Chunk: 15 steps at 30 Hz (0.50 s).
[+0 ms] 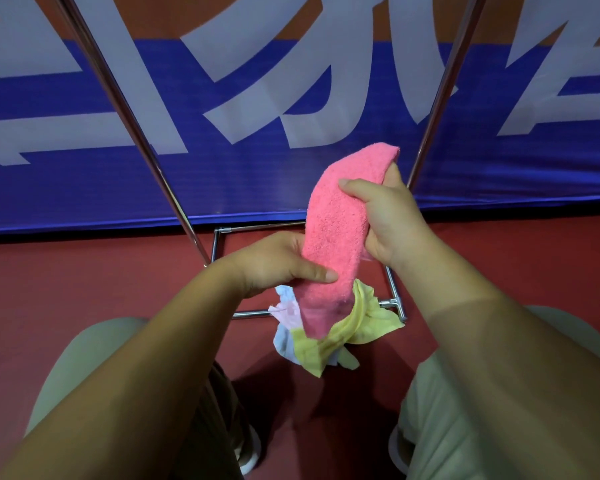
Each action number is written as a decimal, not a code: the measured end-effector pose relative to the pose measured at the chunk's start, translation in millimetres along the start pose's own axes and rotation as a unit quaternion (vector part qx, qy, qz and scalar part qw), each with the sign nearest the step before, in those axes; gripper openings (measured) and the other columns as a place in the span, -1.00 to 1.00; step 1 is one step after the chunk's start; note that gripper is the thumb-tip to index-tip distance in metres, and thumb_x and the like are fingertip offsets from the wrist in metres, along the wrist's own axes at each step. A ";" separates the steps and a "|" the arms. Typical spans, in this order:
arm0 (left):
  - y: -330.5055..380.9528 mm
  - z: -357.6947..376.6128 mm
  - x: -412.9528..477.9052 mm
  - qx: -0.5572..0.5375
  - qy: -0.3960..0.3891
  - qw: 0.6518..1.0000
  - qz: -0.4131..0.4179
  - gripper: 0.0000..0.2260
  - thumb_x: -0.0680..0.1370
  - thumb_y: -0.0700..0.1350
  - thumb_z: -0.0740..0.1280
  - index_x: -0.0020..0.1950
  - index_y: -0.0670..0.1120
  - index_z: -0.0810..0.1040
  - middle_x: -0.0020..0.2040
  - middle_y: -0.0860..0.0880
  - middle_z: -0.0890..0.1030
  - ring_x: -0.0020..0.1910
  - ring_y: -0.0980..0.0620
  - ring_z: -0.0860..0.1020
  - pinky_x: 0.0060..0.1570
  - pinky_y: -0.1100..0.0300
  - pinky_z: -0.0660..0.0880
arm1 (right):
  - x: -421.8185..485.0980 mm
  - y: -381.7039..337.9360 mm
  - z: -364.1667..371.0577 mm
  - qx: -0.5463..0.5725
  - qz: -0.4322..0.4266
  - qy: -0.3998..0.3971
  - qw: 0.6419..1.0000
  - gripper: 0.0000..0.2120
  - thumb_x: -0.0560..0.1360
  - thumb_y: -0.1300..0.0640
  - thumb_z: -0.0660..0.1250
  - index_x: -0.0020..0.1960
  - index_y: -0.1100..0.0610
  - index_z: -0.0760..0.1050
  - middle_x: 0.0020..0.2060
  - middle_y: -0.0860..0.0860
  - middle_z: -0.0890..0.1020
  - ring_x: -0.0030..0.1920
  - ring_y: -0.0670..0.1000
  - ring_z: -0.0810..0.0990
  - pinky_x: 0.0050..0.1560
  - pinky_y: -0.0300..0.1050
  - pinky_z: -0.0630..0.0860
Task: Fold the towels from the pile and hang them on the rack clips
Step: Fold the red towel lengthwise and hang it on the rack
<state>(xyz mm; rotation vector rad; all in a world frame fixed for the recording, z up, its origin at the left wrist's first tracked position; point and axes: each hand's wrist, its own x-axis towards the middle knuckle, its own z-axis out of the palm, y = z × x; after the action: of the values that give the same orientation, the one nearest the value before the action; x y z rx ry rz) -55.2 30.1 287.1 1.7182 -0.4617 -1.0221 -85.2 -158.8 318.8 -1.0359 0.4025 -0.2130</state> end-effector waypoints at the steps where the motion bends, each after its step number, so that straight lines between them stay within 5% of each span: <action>1: -0.6 1.1 1.5 0.006 0.016 1.000 -0.007 -0.68 0.53 -0.24 0.57 0.28 -0.20 0.71 0.18 -0.14 0.77 0.20 -0.16 0.73 0.36 -0.12 0.60 | 0.2 -0.1 -0.1 -0.001 0.004 0.000 1.000 -0.40 0.62 0.41 0.41 0.55 -0.02 0.40 0.23 0.14 0.72 0.13 0.17 0.79 0.02 0.14 0.75; 6: -0.7 5.3 6.6 0.042 0.085 0.995 0.026 -0.38 0.46 -0.11 0.67 0.47 0.02 0.55 0.26 0.07 0.74 0.25 0.06 0.70 0.35 -0.04 0.60 | 0.1 -0.7 -0.5 0.009 0.010 -0.004 1.000 -0.32 0.63 0.44 0.38 0.63 -0.02 0.35 0.26 0.13 0.70 0.12 0.16 0.79 -0.04 0.12 0.76; 10: -2.8 6.7 8.4 0.067 0.074 0.995 0.015 -0.56 0.47 -0.15 0.65 0.33 -0.02 0.68 0.17 0.06 0.77 0.18 0.08 0.72 0.28 0.10 0.61 | -1.2 -4.0 -0.3 0.036 0.020 -0.011 0.999 -0.32 0.64 0.46 0.35 0.65 0.00 0.34 0.21 0.12 0.70 -0.04 0.06 0.82 -0.15 0.03 0.75; 15: -1.6 3.1 8.2 0.172 0.110 0.979 0.013 -0.53 0.41 0.08 0.68 0.27 0.07 0.70 0.10 0.16 0.76 0.09 0.23 0.69 0.16 0.27 0.57 | -0.2 -5.1 -1.6 0.069 0.044 -0.010 0.997 -0.44 0.67 0.40 0.33 0.61 0.05 0.40 0.24 0.20 0.71 0.10 0.17 0.79 -0.07 0.10 0.76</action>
<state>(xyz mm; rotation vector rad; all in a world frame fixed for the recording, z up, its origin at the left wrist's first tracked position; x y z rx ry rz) -53.4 23.0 282.1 2.1005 -0.5378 -0.7509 -86.0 -162.5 322.5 -0.8827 0.4084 -0.1496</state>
